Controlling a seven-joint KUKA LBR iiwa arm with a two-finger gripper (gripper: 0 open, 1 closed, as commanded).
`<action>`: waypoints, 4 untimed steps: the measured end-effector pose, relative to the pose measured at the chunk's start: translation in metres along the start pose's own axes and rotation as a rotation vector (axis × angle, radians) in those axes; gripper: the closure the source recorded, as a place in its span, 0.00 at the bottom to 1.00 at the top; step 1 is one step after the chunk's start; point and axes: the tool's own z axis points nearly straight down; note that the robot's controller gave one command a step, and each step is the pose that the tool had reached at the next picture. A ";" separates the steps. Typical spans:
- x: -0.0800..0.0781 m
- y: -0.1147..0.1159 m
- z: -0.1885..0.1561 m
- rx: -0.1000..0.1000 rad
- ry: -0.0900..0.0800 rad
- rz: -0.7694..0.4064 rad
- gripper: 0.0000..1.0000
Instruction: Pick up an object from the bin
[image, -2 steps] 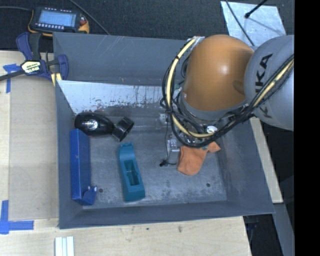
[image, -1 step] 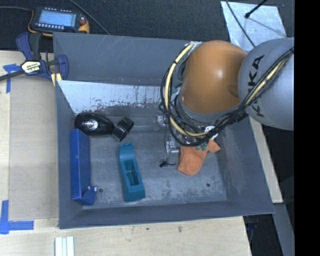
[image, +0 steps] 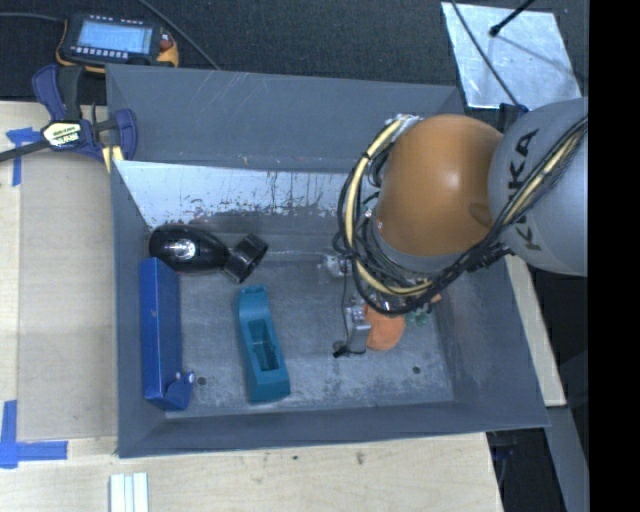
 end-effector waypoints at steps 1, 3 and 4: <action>-0.003 -0.012 0.029 0.001 -0.002 -0.021 0.00; -0.044 -0.049 0.052 0.001 -0.007 -0.012 0.00; -0.015 -0.075 0.070 0.000 -0.001 0.056 0.00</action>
Offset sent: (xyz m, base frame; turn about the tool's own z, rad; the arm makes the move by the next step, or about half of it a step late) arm 0.0656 -0.0309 -0.0516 0.0220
